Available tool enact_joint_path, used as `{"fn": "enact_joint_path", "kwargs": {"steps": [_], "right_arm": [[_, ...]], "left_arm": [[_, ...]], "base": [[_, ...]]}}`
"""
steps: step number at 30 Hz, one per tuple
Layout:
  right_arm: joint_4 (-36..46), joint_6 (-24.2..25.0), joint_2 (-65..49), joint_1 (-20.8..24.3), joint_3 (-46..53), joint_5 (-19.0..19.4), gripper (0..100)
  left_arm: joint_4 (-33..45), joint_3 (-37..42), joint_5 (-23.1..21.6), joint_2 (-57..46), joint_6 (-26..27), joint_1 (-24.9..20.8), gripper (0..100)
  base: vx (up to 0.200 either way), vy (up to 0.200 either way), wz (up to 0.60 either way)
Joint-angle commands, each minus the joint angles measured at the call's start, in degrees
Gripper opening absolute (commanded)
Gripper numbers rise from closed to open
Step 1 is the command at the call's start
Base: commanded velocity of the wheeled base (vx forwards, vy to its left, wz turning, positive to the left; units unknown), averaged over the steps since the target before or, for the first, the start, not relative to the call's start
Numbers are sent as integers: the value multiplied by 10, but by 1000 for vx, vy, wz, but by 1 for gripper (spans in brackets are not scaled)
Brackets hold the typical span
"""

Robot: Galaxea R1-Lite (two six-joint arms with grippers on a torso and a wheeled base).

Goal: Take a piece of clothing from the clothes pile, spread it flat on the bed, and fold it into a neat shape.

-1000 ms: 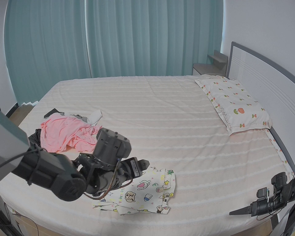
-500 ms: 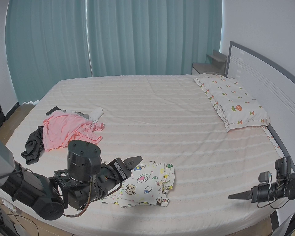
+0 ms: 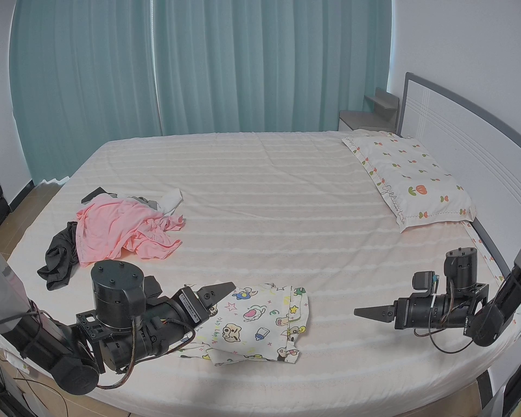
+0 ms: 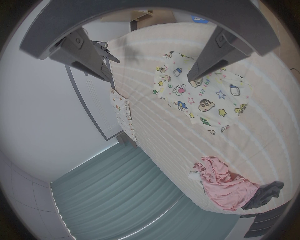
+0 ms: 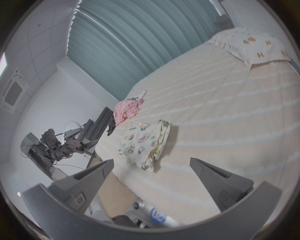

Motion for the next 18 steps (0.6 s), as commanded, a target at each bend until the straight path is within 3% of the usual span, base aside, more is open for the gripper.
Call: {"fn": "enact_joint_path", "kwargs": {"steps": [1,6,10,18], "right_arm": [[-171,6,165,19,77,-61,100],[-294,6,235,49,118,-83,100],[-300,6,255,65,115,-103,100],[-300,7,255,88,91,-104,100]], "left_arm": [[-13,19,-17,38,-2,22,100],[-17,18,-17,67,-2,25,100],[-43,27,-18,73,-3,23,100],[-64,28,-29,111,-26,20,100]], "base": [[0,200,0],[0,200,0],[0,200,0],[0,0,0]]}}
